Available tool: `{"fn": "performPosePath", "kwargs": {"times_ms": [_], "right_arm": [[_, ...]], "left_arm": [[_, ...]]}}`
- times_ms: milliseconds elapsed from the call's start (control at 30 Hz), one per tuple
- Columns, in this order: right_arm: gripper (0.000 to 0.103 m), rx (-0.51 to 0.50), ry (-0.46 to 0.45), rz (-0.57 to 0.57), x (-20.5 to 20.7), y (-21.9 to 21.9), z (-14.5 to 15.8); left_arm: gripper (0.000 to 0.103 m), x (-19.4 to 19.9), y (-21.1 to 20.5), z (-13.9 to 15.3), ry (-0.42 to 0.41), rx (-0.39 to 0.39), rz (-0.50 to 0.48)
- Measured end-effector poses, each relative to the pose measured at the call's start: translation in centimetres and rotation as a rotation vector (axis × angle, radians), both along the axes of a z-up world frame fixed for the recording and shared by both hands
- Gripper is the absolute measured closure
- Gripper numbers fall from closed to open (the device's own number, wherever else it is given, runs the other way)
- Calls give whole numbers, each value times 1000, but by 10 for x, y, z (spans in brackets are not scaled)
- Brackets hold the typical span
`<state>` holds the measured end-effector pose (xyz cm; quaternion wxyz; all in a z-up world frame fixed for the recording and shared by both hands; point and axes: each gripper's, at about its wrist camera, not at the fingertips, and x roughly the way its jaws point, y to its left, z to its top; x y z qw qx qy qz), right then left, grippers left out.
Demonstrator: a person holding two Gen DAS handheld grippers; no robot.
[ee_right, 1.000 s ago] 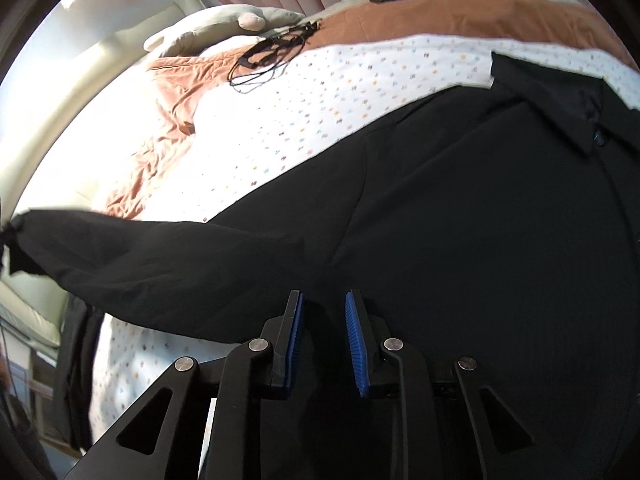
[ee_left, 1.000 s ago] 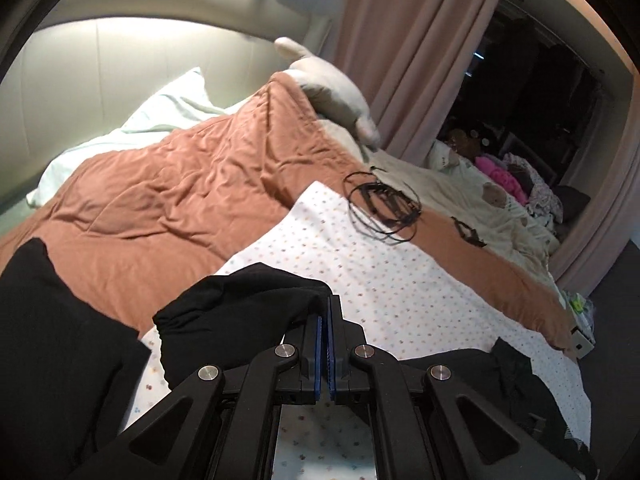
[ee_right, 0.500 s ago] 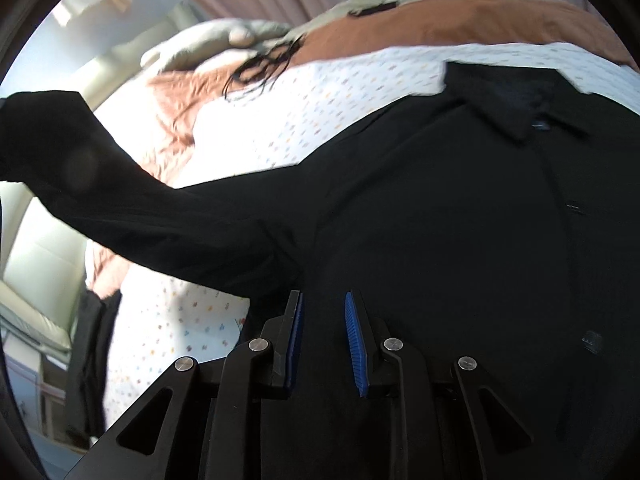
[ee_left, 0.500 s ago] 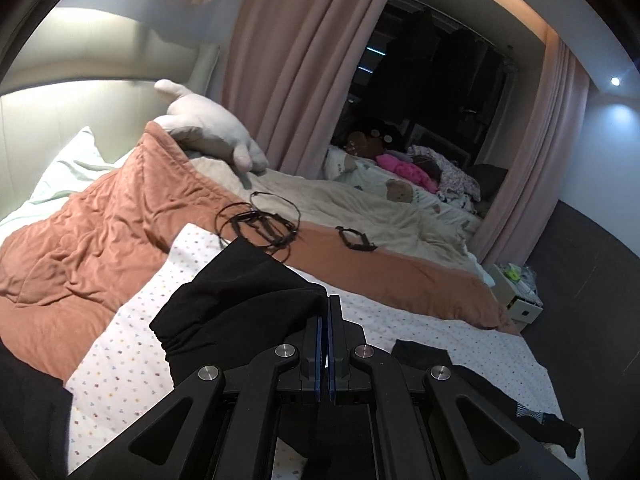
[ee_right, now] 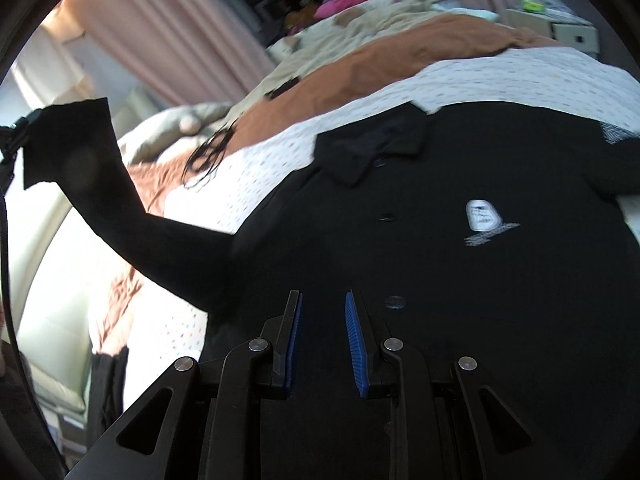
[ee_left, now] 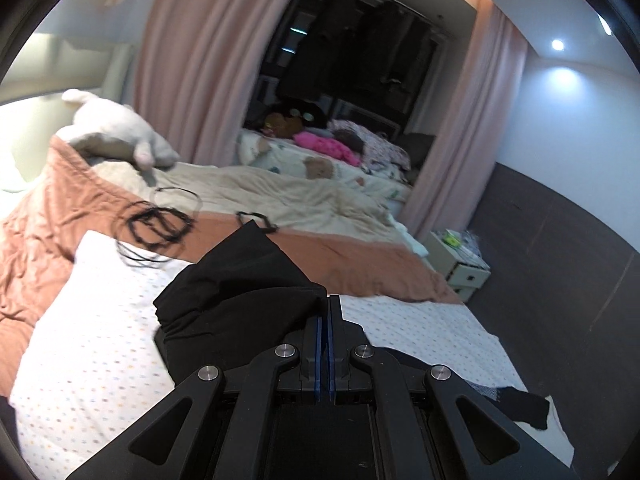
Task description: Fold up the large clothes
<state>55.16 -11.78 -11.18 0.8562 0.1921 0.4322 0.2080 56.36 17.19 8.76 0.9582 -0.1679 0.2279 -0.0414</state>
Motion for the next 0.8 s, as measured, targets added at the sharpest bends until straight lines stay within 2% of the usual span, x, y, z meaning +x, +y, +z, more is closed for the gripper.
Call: {"fn": "performPosePath", "kwargs": {"times_ms": [267, 367, 400, 433, 467, 500, 567, 600, 700, 800], "right_arm": [[80, 25, 18, -114, -16, -68, -6], [80, 25, 32, -152, -24, -91, -13], [80, 23, 39, -163, -25, -96, -16], [79, 19, 51, -178, -26, -102, -19], [77, 18, 59, -190, -27, -107, -23], [75, 19, 64, -199, -29, -116, -25], [73, 23, 75, -220, -29, -124, -29], [73, 24, 79, -225, -29, -126, -30], [72, 27, 87, -231, -26, -126, -33], [72, 32, 92, -216, -23, -120, -35]], "left_arm": [[102, 30, -85, -26, 58, 21, -152], [101, 41, -123, -46, 118, -17, -281], [98, 45, -134, -55, 152, -16, -314], [94, 48, -146, -62, 186, -6, -338], [77, 51, -160, -71, 228, 0, -377], [49, 53, -170, -81, 256, -7, -417], [18, 48, -180, -95, 264, -21, -440], [13, 44, -182, -99, 261, -18, -431], [12, 43, -180, -110, 297, -16, -412], [12, 36, -158, -115, 316, -29, -359]]}}
